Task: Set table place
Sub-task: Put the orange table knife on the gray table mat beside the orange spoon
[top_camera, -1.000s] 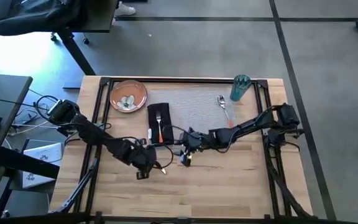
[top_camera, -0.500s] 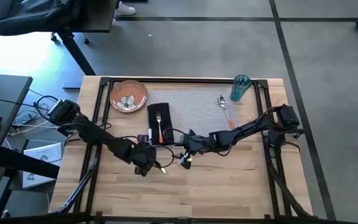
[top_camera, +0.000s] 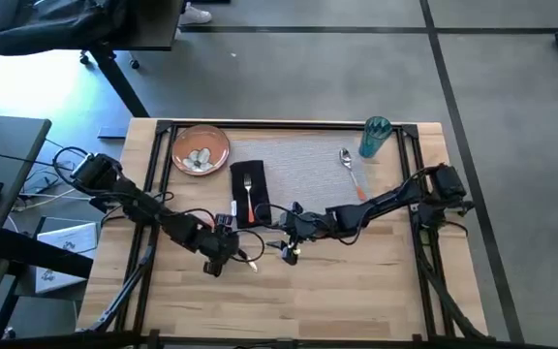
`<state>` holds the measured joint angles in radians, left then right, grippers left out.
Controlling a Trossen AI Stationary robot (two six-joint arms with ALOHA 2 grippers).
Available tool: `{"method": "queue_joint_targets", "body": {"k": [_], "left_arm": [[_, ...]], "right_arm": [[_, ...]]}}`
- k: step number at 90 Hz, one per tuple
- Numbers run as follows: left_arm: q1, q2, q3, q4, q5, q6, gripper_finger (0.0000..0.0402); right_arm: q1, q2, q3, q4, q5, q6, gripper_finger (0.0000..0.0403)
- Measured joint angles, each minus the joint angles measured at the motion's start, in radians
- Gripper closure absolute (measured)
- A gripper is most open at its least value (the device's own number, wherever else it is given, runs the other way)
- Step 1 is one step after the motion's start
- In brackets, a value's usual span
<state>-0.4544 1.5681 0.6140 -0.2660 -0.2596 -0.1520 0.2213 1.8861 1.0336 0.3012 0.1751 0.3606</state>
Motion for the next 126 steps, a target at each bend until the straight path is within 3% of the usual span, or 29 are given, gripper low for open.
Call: {"method": "queue_joint_targets", "body": {"k": [15,36,50,69,80,103,126], "left_arm": [[0.008,-0.002,-0.042,0.104,0.053,0.080,0.0224],[0.062,-0.002,-0.091,0.230,0.177,0.089,0.0279],[0.079,0.005,-0.096,0.317,0.225,0.016,0.0319],[0.078,0.016,-0.099,0.428,0.204,-0.162,0.0361],[0.078,0.042,-0.097,0.508,0.181,-0.227,0.0380],[0.073,0.146,-0.092,0.671,0.192,-0.281,0.0401],[0.073,0.191,-0.082,0.702,0.206,-0.284,0.0401]], "right_arm": [[0.022,0.051,-0.001,0.010,0.011,0.077,0.0153],[0.060,0.085,-0.001,0.013,0.012,0.137,0.0153],[0.085,0.085,-0.001,0.015,0.012,0.138,0.0153],[0.133,0.085,-0.001,0.023,0.013,0.175,0.0153],[0.153,0.085,-0.001,0.022,0.024,0.101,0.0153],[0.166,0.091,-0.001,-0.007,0.210,-0.208,0.0153],[0.150,0.187,-0.001,0.015,0.159,-0.286,0.0168]]}}
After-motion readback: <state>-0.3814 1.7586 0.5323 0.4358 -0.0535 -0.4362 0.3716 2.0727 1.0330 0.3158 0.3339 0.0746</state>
